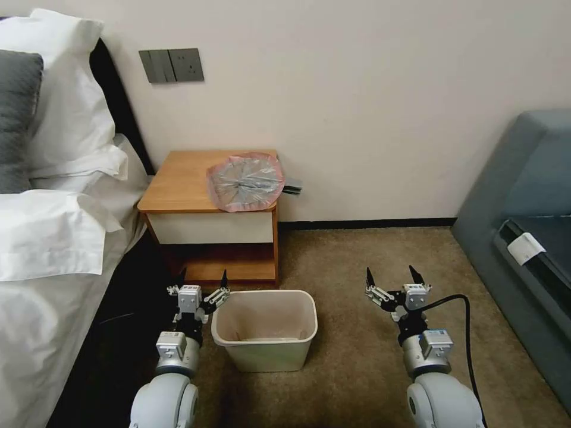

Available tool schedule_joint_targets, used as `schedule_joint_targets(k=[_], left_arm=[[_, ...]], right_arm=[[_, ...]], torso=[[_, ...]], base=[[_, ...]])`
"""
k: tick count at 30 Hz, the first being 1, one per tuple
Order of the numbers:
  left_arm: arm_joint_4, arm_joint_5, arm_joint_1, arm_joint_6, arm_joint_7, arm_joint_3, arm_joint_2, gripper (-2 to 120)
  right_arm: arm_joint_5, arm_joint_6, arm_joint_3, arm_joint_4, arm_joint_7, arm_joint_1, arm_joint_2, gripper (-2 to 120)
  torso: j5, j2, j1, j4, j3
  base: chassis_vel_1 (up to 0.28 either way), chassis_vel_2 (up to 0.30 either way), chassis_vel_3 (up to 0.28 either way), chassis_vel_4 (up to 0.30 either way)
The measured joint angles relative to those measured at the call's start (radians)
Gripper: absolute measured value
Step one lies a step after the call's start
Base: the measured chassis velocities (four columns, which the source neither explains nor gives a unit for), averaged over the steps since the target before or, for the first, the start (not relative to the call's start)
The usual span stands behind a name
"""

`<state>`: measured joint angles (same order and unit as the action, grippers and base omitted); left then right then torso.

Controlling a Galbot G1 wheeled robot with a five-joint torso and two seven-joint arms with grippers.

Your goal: Pick up the garbage bag from the table and place it over the trash can.

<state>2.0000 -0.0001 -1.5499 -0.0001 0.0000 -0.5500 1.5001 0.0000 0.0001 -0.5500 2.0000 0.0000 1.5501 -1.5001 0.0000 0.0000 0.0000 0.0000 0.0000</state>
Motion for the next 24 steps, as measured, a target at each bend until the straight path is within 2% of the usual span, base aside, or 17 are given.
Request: schedule_joint_targets(k=[24], left_arm=[[0.000, 0.000, 0.000, 0.000, 0.000, 0.000, 0.000, 97]], right_arm=[[0.000, 0.000, 0.000, 0.000, 0.000, 0.000, 0.000, 100]], torso=[[0.0000, 0.000, 0.000, 0.0000, 0.000]], base=[[0.000, 0.000, 0.000, 0.000]])
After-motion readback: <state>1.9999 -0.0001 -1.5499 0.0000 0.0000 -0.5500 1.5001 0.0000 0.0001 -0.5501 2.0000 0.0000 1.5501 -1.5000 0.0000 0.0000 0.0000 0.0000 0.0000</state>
